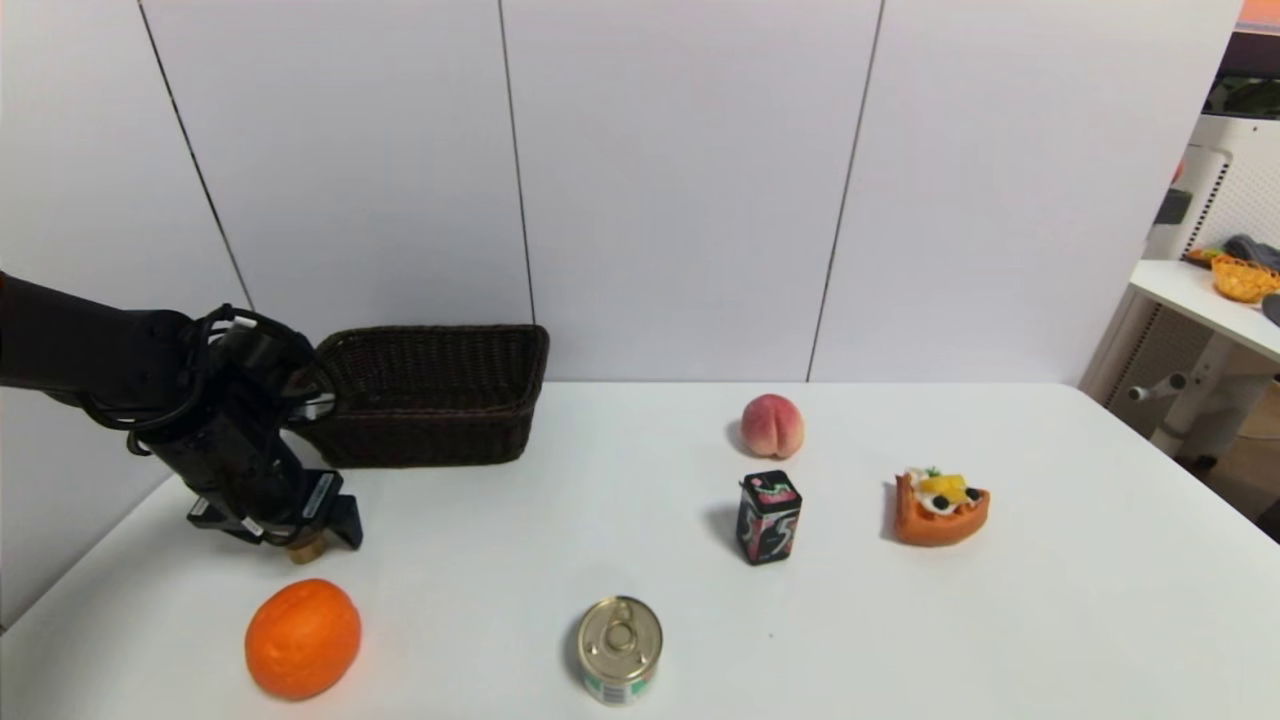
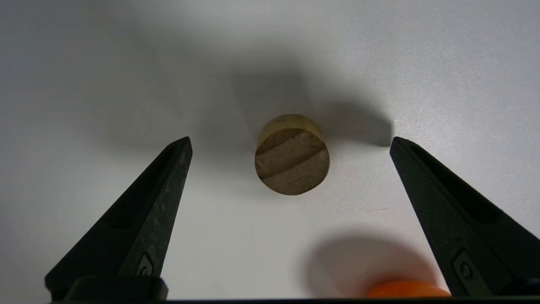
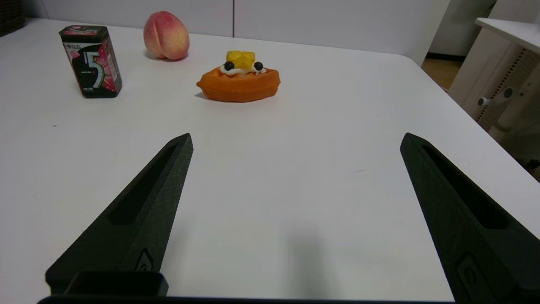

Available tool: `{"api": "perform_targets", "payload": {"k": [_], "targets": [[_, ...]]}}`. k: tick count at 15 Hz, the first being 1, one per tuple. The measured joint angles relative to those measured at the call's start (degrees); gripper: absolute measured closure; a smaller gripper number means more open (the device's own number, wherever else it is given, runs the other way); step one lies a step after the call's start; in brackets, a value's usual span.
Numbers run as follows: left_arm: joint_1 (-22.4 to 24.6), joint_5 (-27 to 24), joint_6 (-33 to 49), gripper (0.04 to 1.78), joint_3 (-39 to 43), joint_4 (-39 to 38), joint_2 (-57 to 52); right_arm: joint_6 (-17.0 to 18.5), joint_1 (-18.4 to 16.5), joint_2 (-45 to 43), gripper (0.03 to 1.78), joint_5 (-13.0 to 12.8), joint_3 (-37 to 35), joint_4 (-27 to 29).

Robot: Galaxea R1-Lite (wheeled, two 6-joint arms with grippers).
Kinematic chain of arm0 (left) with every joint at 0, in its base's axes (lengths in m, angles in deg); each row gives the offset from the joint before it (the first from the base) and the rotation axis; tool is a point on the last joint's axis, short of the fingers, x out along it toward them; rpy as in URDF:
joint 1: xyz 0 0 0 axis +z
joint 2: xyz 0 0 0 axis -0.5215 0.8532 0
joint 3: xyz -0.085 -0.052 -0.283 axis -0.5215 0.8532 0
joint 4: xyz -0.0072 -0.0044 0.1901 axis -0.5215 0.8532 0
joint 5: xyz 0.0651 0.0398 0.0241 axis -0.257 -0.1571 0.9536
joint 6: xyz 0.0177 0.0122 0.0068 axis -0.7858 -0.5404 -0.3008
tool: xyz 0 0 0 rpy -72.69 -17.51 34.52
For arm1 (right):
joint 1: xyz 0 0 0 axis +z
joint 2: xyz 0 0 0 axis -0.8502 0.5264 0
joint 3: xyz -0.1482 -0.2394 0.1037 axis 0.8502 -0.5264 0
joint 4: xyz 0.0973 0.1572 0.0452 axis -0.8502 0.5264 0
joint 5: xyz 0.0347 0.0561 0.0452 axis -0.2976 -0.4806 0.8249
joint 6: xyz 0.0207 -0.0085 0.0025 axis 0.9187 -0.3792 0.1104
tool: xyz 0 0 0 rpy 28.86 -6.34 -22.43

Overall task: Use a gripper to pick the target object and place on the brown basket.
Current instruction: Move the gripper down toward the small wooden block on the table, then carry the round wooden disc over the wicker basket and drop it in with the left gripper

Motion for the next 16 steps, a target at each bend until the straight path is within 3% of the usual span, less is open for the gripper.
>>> {"api": "perform_targets", "payload": {"k": [3, 5, 10, 11, 16], "targets": [[0.2, 0.0, 0.0, 0.13, 0.2, -0.5, 0.3, 0.0, 0.0, 0.0, 0.11, 0.0, 0.0, 0.0], [0.3, -0.1, -0.1, 0.51, 0.5, -0.4, 0.4, 0.0, 0.0, 0.0, 0.11, 0.0, 0.0, 0.0], [0.3, -0.3, -0.2, 1.08, 0.7, -1.2, 0.8, 0.0, 0.0, 0.0, 0.11, 0.0, 0.0, 0.0], [0.3, -0.2, -0.2, 1.31, 0.7, -2.3, 0.9, 0.0, 0.0, 0.0, 0.11, 0.0, 0.0, 0.0], [0.4, -0.2, -0.3, 1.31, 0.7, -4.5, 0.4, 0.0, 0.0, 0.0, 0.11, 0.0, 0.0, 0.0]]}}
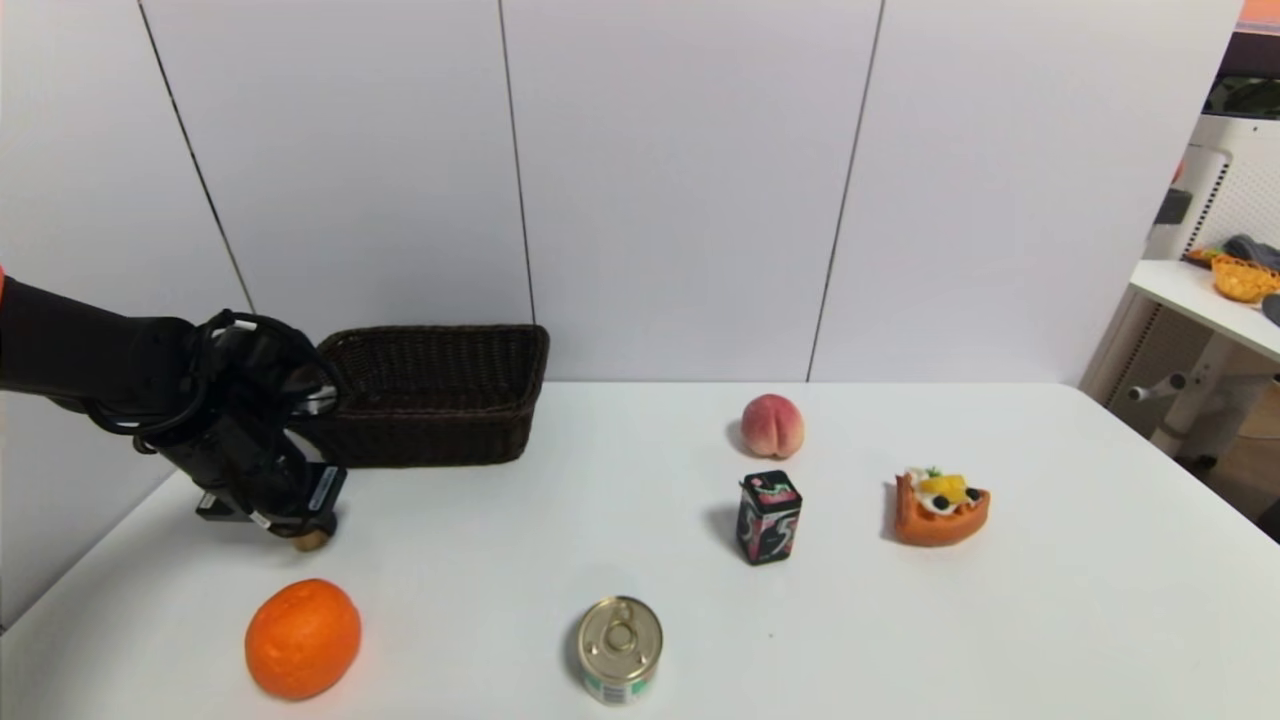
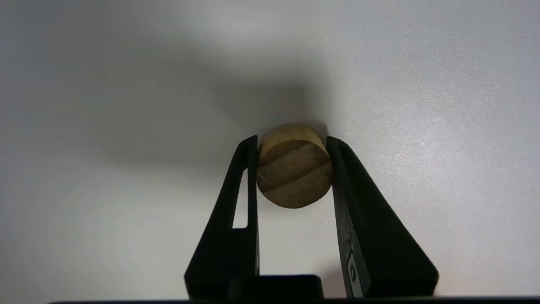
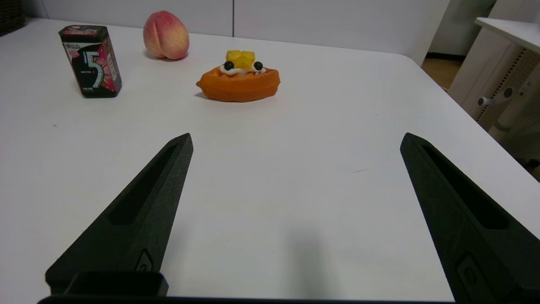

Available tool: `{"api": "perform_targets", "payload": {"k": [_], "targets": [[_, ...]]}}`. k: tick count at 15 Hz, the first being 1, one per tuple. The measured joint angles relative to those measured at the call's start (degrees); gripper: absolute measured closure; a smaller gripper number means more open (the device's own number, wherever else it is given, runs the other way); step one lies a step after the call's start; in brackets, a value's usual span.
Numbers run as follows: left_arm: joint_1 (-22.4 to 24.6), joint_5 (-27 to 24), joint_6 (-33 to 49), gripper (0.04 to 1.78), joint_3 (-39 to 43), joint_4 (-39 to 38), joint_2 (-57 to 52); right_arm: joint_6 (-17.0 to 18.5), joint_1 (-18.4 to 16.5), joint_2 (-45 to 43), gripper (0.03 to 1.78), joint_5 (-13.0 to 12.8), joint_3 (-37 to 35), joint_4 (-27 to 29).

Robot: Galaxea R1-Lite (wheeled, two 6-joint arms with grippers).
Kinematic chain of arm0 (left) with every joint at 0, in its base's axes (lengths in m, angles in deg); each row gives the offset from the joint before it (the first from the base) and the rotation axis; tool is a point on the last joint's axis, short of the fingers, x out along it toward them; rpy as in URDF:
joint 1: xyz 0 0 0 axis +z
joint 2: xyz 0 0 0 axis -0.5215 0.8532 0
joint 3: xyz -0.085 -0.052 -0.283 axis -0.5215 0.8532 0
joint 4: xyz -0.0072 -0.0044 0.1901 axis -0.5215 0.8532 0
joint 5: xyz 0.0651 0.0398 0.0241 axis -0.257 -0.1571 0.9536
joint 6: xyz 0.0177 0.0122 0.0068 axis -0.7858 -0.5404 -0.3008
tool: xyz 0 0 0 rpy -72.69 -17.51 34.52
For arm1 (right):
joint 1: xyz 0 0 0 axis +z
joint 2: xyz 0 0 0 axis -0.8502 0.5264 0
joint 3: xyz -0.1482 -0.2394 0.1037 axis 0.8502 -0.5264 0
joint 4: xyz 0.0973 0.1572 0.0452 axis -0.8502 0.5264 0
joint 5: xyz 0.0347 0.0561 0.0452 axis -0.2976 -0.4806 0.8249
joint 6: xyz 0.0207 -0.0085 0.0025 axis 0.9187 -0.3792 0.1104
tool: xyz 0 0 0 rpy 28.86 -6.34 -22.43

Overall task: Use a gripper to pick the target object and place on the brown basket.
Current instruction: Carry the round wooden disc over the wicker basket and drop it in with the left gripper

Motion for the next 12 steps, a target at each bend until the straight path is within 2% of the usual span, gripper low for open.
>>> {"api": "perform_targets", "payload": {"k": [4, 7, 12], "targets": [[-0.6, -0.1, -0.5, 1.31, -2.3, -0.5, -7.4, 0.0, 0.0, 0.0, 0.11, 0.0, 0.0, 0.0], [-1.6, 0.0, -0.7, 1.31, -9.4, -0.8, -13.4, 0.0, 0.0, 0.0, 0.11, 0.0, 0.0, 0.0], [-3.5, -0.1, -1.3, 1.31, -21.8, -1.1, -11.5, 0.0, 0.0, 0.0, 0.11, 0.0, 0.0, 0.0]]}}
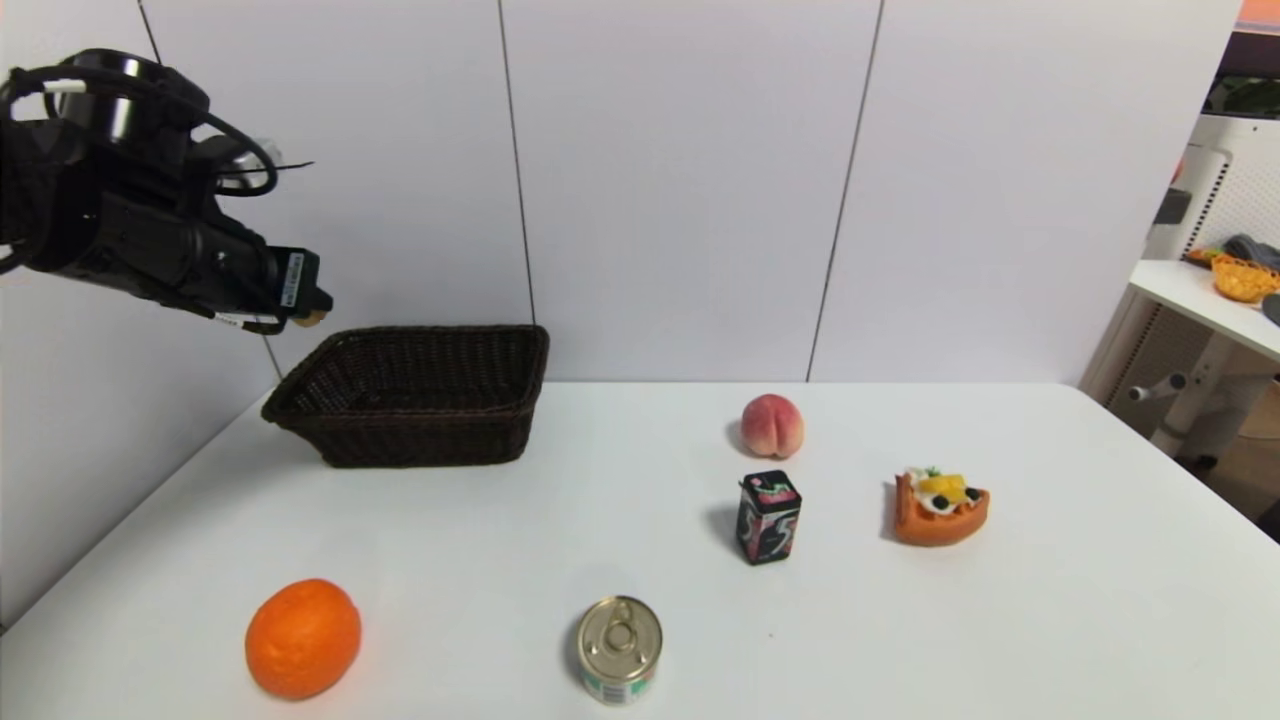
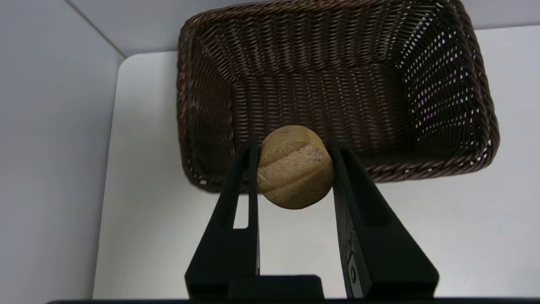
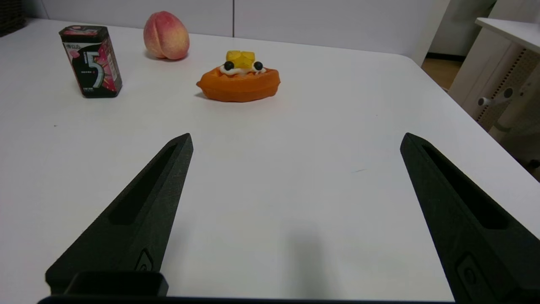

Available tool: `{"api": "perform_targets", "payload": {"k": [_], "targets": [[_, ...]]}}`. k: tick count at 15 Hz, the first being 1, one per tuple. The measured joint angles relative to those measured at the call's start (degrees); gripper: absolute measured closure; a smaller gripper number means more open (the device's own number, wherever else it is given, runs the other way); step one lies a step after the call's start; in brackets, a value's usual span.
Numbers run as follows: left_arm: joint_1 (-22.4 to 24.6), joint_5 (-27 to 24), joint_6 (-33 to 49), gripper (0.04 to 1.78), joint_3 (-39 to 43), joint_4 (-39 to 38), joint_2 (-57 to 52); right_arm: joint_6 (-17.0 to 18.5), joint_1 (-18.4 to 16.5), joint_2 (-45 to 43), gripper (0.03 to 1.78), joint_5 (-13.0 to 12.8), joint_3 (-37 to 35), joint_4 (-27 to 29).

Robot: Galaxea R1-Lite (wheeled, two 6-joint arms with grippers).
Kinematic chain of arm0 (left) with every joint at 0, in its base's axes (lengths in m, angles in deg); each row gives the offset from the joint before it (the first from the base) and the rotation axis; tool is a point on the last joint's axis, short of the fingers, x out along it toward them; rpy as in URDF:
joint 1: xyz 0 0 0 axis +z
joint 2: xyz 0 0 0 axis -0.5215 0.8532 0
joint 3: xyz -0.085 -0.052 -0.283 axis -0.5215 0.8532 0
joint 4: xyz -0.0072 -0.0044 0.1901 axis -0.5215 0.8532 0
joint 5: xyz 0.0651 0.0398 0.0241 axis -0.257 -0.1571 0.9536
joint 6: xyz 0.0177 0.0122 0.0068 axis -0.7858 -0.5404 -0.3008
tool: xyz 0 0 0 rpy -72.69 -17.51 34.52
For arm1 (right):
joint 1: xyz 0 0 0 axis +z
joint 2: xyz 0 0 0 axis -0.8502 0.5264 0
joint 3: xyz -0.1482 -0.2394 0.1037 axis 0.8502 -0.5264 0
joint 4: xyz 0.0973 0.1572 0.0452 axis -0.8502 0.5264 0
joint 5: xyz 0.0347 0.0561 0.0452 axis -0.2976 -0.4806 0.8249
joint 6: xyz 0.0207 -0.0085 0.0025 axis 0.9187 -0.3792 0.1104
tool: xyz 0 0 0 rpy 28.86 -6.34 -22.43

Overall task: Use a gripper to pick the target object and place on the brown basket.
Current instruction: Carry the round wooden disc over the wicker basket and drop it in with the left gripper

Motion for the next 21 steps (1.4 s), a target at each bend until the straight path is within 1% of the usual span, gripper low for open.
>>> {"api": "perform_targets", "payload": {"k": [3, 6, 11, 13, 15, 18, 21], "targets": [[-0.9, 0.0, 0.0, 1.31, -1.7, -3.1, 6.7, 0.0, 0.0, 0.0, 0.11, 0.0, 0.0, 0.0], [-1.3, -0.1, 0.1, 1.31, -2.0, -8.4, 13.2, 0.0, 0.0, 0.0, 0.11, 0.0, 0.0, 0.0], [-1.4, -0.3, 0.4, 1.31, -2.0, -8.9, 19.8, 0.0, 0.0, 0.0, 0.11, 0.0, 0.0, 0.0], [-1.4, -0.4, 0.3, 1.02, -2.1, -8.7, 20.8, 0.0, 0.0, 0.0, 0.11, 0.0, 0.0, 0.0], [-1.4, -0.2, 0.0, 0.82, -2.1, -8.9, 20.9, 0.0, 0.0, 0.0, 0.11, 0.0, 0.0, 0.0], [-1.6, -0.2, -0.1, 0.59, -2.1, -8.9, 19.2, 0.0, 0.0, 0.0, 0.11, 0.0, 0.0, 0.0], [-1.7, -0.1, -2.1, 0.44, -1.0, -8.9, 13.3, 0.0, 0.0, 0.0, 0.11, 0.0, 0.0, 0.0]]}}
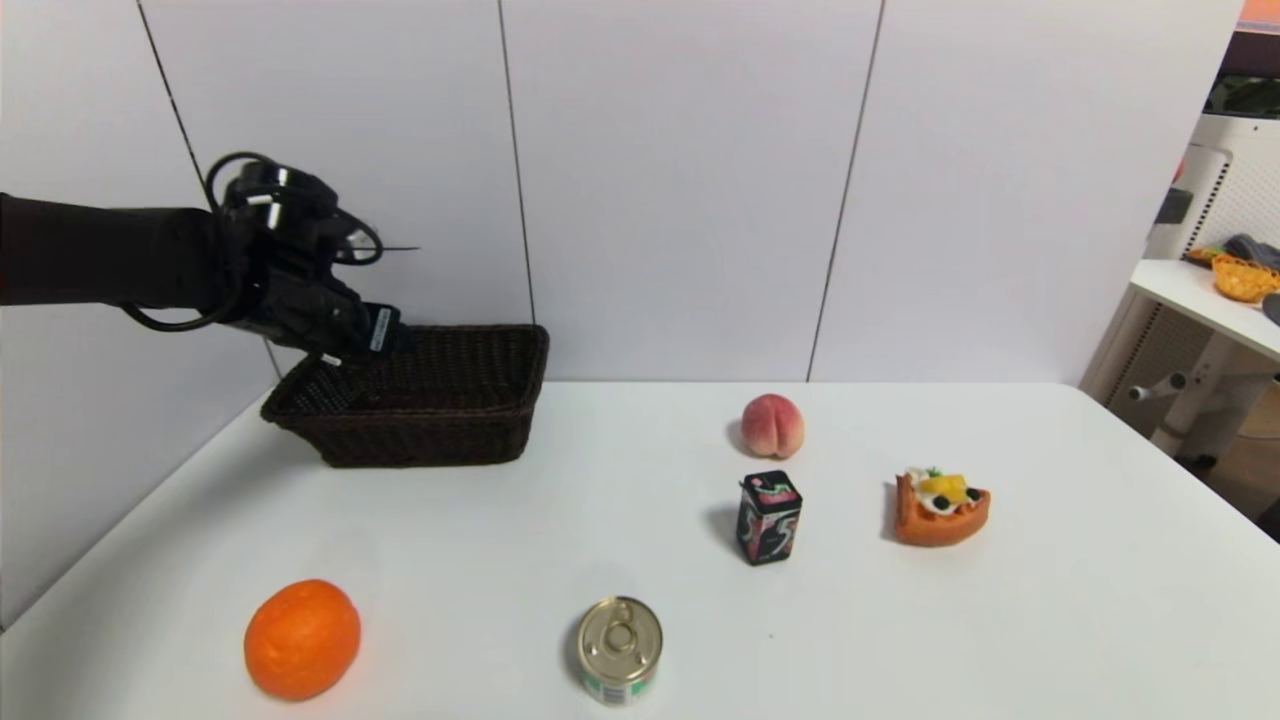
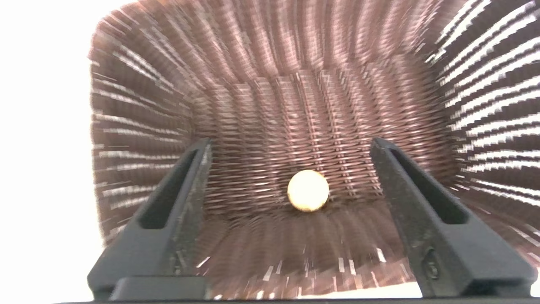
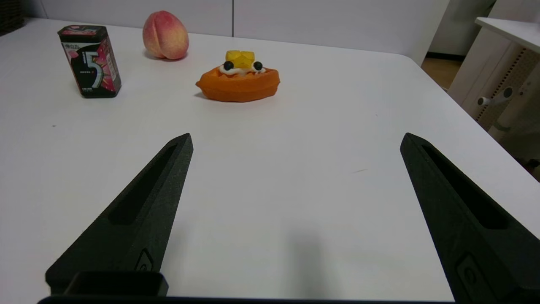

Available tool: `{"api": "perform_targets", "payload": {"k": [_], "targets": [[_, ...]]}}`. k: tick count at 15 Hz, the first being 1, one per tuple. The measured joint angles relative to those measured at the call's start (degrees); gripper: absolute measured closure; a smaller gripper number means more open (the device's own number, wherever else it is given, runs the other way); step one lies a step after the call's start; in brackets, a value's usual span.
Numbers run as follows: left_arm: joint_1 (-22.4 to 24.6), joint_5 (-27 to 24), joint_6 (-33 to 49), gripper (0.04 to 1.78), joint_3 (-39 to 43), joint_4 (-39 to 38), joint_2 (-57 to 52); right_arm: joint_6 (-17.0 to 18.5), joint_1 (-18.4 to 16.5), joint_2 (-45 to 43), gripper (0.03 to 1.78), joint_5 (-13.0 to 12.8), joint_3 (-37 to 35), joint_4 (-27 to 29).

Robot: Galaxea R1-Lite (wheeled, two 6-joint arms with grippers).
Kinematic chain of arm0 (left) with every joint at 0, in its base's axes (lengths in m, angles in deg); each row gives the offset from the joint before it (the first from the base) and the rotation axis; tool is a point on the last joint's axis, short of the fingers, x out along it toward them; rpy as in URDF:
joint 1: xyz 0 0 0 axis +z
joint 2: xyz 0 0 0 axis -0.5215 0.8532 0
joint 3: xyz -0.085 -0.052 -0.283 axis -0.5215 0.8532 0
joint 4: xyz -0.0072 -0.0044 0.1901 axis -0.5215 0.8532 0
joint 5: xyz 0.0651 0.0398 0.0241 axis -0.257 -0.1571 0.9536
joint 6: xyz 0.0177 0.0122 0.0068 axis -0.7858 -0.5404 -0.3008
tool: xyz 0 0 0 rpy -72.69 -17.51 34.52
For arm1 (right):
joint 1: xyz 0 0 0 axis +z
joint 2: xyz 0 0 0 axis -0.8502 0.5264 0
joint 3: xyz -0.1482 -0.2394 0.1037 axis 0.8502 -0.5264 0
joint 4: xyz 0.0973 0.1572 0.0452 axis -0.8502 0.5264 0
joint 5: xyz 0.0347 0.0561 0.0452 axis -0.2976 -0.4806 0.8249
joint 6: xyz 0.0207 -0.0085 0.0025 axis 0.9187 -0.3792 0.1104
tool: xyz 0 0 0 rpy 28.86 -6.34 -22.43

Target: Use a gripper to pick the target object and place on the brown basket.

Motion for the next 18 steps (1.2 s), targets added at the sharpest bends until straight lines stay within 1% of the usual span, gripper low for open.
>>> {"api": "perform_targets", "payload": {"k": [3, 6, 10, 14, 16, 18], "targets": [[-0.1, 0.1, -2.1, 0.34, 4.0, -0.1, -11.7, 0.0, 0.0, 0.0, 0.11, 0.0, 0.0, 0.0], [0.0, 0.0, -2.2, 0.27, 12.0, 0.0, -27.4, 0.0, 0.0, 0.0, 0.11, 0.0, 0.0, 0.0], [0.1, 0.0, 0.4, 0.21, 30.3, 0.1, -50.9, 0.0, 0.0, 0.0, 0.11, 0.0, 0.0, 0.0], [0.1, -0.8, 2.7, 0.17, 52.2, 0.2, -75.0, 0.0, 0.0, 0.0, 0.11, 0.0, 0.0, 0.0], [0.2, -3.6, 2.9, 0.16, 61.4, 0.1, -84.0, 0.0, 0.0, 0.0, 0.11, 0.0, 0.0, 0.0], [0.3, -6.2, 2.8, 0.15, 67.4, 0.0, -90.4, 0.0, 0.0, 0.0, 0.11, 0.0, 0.0, 0.0]]}}
